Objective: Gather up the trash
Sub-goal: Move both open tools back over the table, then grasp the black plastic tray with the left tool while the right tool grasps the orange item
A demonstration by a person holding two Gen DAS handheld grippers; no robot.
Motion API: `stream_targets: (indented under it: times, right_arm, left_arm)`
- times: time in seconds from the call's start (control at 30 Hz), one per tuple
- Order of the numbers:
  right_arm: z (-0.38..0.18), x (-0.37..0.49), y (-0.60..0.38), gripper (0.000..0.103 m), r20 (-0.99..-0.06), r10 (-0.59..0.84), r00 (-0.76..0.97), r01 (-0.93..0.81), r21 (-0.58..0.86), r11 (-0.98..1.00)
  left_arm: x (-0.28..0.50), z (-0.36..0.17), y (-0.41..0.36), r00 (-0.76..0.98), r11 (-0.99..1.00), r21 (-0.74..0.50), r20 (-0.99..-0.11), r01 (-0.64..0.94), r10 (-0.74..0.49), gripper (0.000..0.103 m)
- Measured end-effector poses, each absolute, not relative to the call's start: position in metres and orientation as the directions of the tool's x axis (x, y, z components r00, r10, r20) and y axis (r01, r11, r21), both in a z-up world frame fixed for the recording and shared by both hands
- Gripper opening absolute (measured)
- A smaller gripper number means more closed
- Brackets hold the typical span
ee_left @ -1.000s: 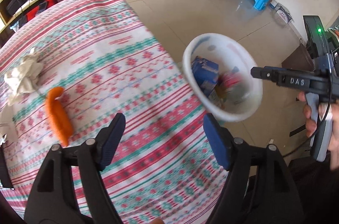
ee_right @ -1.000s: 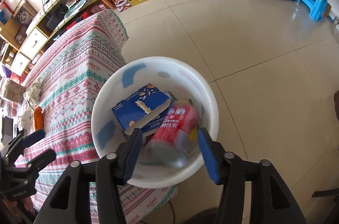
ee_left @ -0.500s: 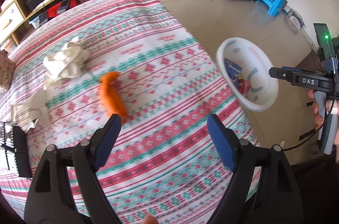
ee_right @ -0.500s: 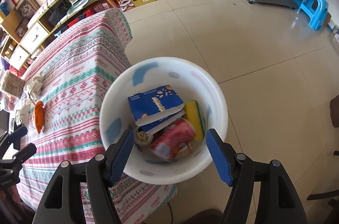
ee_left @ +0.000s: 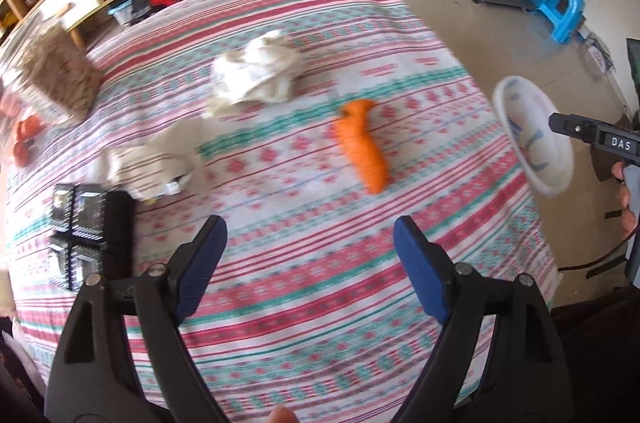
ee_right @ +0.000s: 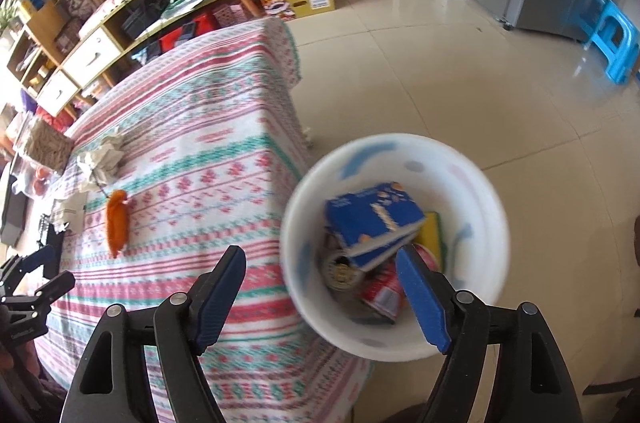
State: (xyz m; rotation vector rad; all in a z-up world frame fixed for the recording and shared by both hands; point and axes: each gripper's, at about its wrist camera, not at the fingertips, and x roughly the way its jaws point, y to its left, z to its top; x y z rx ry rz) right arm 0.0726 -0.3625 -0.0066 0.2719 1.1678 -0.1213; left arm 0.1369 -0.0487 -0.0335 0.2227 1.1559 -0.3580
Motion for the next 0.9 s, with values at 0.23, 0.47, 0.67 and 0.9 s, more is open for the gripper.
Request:
stream_targets:
  times: [0.23,0.47,0.67,0.9]
  right_arm:
    - [-0.012,0.099,-0.314,0.080,-0.921,0.075,0.383,0.165,0.148,0.975]
    - [-0.023,0.121,-0.261,0.081,-0.927,0.105,0.360,0.091,0.147,0.985]
    - [-0.029,0.136,-0.218,0.081,-0.927,0.125,0.353,0.020,0.141,0.990]
    - [-0.041,0.149,-0.182,0.081,-0.930,0.123,0.346,-0.058,0.110,0.992]
  left_arm:
    - [0.153,-0.037,0.010,0.337,0.958,-0.064,-0.928,0.279,-0.160,0.085]
    - [0.159,-0.036,0.059,0.369,0.979,-0.061,-0.920,0.195,-0.130,0.085]
    - [0.168,-0.031,0.104,0.389,0.991,-0.073,-0.914,0.116,-0.113,0.085]
    - [0.179,-0.041,0.146,0.376,0.996,-0.089,-0.923,0.007,-0.085,0.085]
